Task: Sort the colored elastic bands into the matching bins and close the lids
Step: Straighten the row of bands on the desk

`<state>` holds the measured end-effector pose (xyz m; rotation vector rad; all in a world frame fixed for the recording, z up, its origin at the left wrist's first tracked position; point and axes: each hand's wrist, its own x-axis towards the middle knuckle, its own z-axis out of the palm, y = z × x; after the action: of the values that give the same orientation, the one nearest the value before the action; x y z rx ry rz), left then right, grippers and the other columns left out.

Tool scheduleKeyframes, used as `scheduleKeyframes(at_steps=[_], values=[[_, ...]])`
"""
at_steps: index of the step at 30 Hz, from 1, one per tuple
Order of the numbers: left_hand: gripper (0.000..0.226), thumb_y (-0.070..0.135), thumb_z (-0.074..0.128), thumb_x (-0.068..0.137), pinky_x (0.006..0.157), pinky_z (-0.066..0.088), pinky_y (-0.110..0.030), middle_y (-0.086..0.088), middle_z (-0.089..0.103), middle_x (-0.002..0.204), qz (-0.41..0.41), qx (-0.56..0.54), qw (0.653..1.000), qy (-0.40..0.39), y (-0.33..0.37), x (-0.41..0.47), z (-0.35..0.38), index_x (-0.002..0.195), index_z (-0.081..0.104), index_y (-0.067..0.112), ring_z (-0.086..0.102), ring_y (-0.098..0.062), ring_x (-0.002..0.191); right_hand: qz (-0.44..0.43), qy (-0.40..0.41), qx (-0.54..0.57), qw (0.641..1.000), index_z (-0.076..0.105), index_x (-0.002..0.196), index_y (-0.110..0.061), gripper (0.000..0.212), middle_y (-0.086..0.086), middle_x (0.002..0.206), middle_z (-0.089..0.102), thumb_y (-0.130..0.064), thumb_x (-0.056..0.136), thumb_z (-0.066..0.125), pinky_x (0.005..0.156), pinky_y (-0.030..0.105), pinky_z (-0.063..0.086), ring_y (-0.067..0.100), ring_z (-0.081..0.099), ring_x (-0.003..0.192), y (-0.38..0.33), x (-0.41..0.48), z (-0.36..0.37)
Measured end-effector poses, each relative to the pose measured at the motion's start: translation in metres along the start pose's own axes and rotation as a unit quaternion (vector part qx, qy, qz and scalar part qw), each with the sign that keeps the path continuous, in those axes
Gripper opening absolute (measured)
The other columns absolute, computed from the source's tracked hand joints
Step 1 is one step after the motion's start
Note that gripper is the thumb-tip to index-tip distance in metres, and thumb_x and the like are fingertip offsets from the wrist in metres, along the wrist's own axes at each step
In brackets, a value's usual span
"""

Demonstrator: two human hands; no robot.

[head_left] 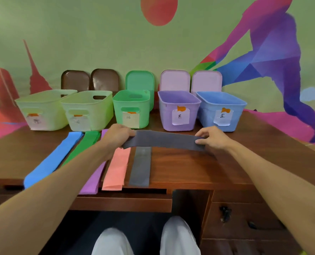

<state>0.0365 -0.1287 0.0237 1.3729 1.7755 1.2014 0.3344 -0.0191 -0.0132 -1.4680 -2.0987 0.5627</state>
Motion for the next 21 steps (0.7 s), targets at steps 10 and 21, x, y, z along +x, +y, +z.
scheduleKeyframes(at_steps=[10, 21], values=[[0.015, 0.003, 0.056, 0.084, 0.054, 0.043, -0.026, -0.009, 0.051, 0.069, -0.071, -0.031, 0.996, -0.041, -0.034, -0.029, -0.041, 0.069, 0.056, 0.005, 0.049, -0.016, 0.063, 0.061, 0.075, 0.149, 0.984, 0.069, 0.101, -0.007, 0.028, 0.013, 0.091, 0.063, 0.005, 0.076, 0.066, 0.071, 0.034, 0.051, 0.022, 0.057, 0.078, -0.049, 0.026, 0.017], [0.01, 0.01, 0.069, 0.084, 0.052, 0.053, -0.018, -0.011, 0.071, 0.075, -0.092, -0.018, 0.956, -0.279, -0.036, -0.053, -0.02, 0.088, 0.062, 0.004, 0.066, -0.013, 0.056, -0.027, 0.092, 0.036, 0.995, 0.071, 0.108, -0.005, 0.031, 0.015, 0.107, 0.069, 0.007, 0.081, 0.061, 0.062, 0.017, 0.046, 0.016, 0.059, 0.087, -0.083, 0.08, 0.068]])
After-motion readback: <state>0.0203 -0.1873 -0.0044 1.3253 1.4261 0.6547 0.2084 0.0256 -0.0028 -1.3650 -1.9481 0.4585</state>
